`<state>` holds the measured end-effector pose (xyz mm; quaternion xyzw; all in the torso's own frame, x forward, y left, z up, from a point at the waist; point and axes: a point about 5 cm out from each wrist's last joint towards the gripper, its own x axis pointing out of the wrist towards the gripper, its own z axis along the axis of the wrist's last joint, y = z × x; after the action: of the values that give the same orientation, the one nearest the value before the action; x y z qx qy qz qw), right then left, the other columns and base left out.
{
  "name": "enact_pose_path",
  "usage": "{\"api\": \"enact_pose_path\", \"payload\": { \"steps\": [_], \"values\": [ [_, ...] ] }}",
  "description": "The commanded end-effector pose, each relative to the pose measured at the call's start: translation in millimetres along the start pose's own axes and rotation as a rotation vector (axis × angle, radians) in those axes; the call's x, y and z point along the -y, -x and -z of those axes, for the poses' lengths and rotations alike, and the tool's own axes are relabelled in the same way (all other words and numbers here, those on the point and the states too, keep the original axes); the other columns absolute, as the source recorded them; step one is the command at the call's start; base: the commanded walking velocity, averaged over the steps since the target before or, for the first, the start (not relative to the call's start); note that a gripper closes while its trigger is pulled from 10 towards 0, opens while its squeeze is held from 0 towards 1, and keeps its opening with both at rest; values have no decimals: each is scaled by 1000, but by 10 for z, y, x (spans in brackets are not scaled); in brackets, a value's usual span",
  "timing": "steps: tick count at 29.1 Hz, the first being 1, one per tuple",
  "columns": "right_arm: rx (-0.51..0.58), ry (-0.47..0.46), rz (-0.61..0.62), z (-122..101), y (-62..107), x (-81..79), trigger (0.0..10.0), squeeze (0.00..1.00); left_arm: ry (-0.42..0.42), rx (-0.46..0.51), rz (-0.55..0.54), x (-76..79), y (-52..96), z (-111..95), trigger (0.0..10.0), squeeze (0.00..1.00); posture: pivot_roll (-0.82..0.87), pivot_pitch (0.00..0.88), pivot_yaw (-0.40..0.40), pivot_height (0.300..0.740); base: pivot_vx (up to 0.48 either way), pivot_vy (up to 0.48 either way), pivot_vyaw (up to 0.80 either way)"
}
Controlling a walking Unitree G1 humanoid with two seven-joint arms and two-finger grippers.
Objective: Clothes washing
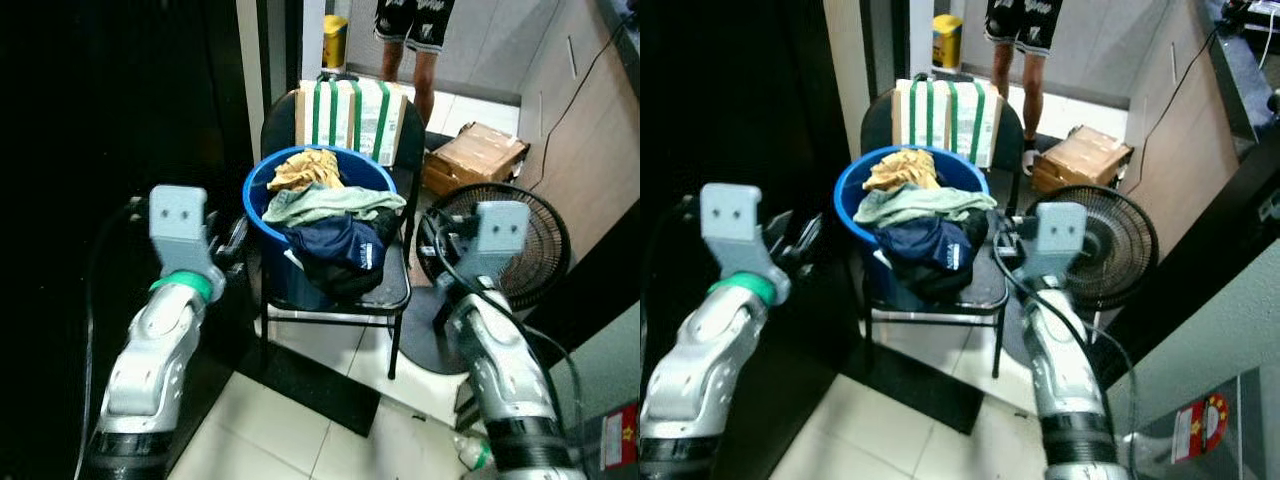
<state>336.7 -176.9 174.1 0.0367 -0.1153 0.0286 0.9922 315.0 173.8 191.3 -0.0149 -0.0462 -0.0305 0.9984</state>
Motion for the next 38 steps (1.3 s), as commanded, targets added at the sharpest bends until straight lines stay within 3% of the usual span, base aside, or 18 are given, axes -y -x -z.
{"api": "enact_pose_path", "payload": {
  "steps": [1, 4, 15, 22, 38],
  "values": [
    [-17, 17, 6, 50, 44, 33, 10000, 0, -5, -15, -25, -53, 30, 69, 10000, 0, 106, 44, 20, 740, 304, 0, 0],
    [-43, 23, -8, 99, 103, 72, 10000, 0, 5, -31, -58, -114, 70, 126, 10000, 0, 98, 49, 12, 740, 326, 0, 0],
    [-75, 17, -48, 175, 148, -6, 10000, 0, 21, -43, -59, -34, 60, 182, 10000, 0, 88, 54, 4, 740, 374, 0, 0],
    [-92, 5, -62, 266, 170, -138, 10000, 0, 19, -44, -49, 8, 56, 216, 10000, 0, 89, 42, -6, 740, 376, 0, 0],
    [-97, -2, -73, 291, 198, -167, 10000, 0, 15, -44, -36, 36, 67, 231, 10000, 0, 91, 37, 0, 740, 376, 0, 0]
  ]
}}
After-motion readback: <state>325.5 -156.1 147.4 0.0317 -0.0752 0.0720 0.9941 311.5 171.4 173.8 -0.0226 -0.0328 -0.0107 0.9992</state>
